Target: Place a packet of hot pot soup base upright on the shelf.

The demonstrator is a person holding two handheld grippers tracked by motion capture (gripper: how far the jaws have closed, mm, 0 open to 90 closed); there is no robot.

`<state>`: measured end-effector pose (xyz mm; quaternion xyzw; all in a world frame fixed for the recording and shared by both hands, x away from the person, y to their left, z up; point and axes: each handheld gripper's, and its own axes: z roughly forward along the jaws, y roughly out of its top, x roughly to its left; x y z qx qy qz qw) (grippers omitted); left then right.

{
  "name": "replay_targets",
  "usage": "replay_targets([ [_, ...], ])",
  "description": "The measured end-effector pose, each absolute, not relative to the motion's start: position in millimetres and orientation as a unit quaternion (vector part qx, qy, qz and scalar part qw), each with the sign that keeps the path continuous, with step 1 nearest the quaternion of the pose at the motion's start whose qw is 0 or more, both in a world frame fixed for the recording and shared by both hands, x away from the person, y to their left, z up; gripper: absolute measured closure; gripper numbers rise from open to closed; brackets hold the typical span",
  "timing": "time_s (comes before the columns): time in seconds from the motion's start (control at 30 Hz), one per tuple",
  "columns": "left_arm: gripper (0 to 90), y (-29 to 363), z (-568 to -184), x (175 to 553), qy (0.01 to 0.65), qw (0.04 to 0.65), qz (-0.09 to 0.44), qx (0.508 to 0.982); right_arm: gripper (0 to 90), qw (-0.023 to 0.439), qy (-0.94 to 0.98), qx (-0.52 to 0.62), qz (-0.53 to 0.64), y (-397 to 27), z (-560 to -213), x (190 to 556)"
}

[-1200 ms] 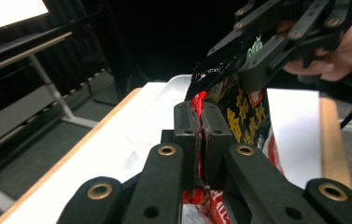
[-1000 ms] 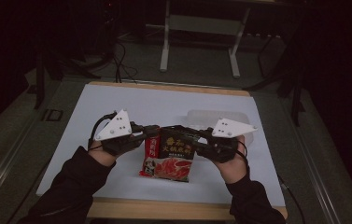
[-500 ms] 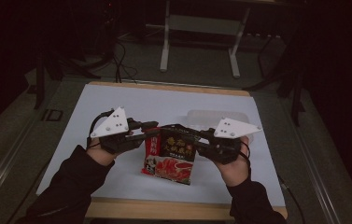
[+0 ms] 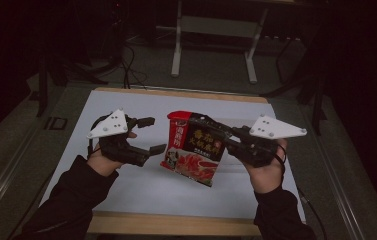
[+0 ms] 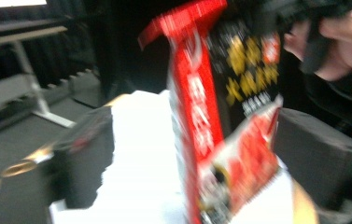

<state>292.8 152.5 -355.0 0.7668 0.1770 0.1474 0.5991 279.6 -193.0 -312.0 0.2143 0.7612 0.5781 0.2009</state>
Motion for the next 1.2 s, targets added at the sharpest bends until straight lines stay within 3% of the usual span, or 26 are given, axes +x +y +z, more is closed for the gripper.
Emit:
replay_targets([
  [0.07, 10.6, 154.0, -358.3, 292.7, 0.184, 0.607, 0.153, 0.757, 76.4, 0.211, 0.756, 0.220, 0.579, -197.0, -306.0, 280.2],
  [0.17, 1.1, 156.5, -365.2, 293.3, 0.198, 0.613, 0.156, 0.749, 76.4, 0.221, 0.748, 0.235, 0.580, -203.9, -298.0, 283.3],
  [0.63, 1.1, 172.3, -401.2, 294.3, 0.232, 0.587, 0.170, 0.757, 76.6, 0.293, 0.704, 0.304, 0.571, -227.7, -275.9, 300.5],
  [0.8, 0.1, 180.7, -419.4, 295.0, 0.258, 0.588, 0.151, 0.752, 76.6, 0.321, 0.682, 0.339, 0.563, -236.8, -275.0, 307.5],
  [0.97, 0.1, 185.7, -440.6, 292.3, 0.277, 0.574, 0.154, 0.755, 76.6, 0.366, 0.656, 0.383, 0.538, -246.6, -284.1, 315.4],
  [1.2, 0.1, 185.5, -457.3, 286.7, 0.275, 0.578, 0.155, 0.752, 76.6, 0.391, 0.637, 0.428, 0.509, -259.3, -303.8, 328.0],
])
